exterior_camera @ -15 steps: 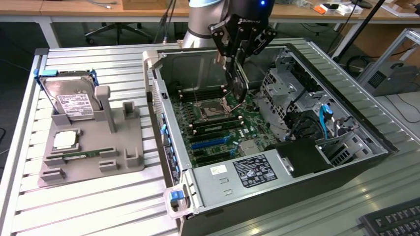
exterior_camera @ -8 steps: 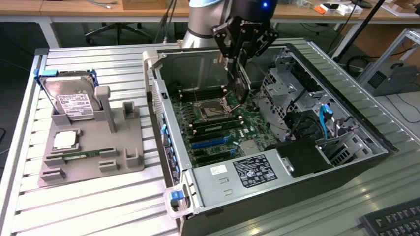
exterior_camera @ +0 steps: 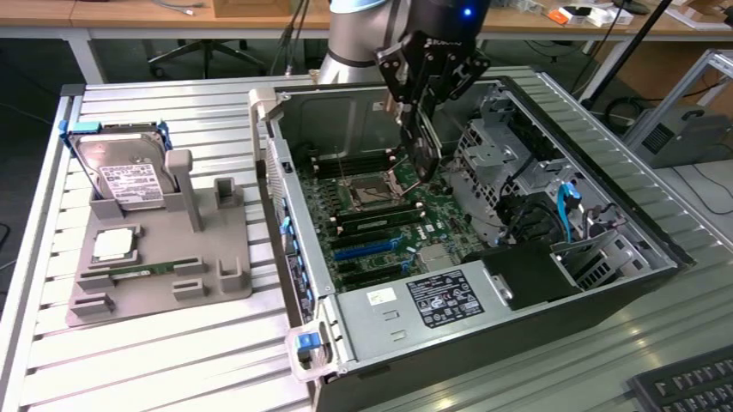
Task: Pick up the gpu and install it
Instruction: 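Pick up the gpu and move the gpu toward the slot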
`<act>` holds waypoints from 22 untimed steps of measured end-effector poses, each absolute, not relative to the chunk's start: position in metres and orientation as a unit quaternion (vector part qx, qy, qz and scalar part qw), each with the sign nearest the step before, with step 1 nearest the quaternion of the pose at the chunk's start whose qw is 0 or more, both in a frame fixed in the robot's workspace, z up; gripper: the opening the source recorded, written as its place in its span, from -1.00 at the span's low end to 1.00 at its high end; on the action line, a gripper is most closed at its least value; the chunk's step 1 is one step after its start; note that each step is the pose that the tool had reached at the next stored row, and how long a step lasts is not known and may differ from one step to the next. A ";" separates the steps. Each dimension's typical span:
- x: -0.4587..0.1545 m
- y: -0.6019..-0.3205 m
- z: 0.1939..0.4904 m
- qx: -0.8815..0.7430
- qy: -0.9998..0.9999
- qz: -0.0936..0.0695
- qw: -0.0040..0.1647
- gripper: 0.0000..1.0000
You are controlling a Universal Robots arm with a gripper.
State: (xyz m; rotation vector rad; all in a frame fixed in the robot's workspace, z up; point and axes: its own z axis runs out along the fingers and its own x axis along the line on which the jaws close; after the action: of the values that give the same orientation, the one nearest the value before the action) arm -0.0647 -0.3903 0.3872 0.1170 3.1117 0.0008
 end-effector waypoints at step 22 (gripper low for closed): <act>-0.055 -0.390 0.380 0.038 0.999 0.000 0.014 -0.47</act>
State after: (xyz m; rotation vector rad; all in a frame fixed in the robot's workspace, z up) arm -0.0548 -0.3902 0.3795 0.1170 3.1117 0.0004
